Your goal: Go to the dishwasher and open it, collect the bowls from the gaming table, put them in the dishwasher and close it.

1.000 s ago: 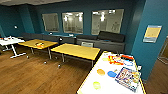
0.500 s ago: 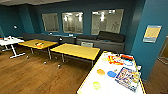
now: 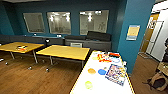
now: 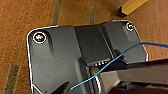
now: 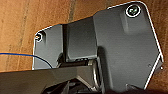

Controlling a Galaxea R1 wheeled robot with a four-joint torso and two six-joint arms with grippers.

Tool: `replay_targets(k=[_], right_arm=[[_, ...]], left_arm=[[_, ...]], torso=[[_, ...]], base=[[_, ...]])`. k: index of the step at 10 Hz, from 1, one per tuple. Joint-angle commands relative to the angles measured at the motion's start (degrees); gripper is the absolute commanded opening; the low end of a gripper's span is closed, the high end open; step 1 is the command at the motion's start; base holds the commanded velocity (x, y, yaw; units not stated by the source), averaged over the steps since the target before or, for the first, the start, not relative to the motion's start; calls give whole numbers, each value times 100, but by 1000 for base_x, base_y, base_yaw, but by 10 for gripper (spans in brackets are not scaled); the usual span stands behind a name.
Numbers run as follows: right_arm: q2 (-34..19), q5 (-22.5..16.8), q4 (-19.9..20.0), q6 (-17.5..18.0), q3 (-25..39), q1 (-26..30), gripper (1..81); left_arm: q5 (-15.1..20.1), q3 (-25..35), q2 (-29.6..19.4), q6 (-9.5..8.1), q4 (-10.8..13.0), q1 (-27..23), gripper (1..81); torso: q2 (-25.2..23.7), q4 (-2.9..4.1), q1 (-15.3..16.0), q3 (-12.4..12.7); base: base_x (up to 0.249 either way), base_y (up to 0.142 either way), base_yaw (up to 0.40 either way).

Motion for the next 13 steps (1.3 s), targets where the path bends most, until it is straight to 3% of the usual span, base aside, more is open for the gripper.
replay_targets(k=[1, 5, 13], right_arm=[[57, -289, -28, -1, 46, 297, 811], [57, -289, -28, -9, 46, 314, 811], [57, -316, -2, 8, 20, 323, 811]], left_arm=[[290, 30, 3, 38, 49, -219, 811], [290, 39, 3, 38, 49, -219, 811], [272, 39, 12, 37, 49, -219, 811]], torso=[[0, 0, 0, 0], [0, 0, 0, 0], [0, 0, 0, 0]], base=[[0, 0, -376], [0, 0, -284], [0, 0, 0]])
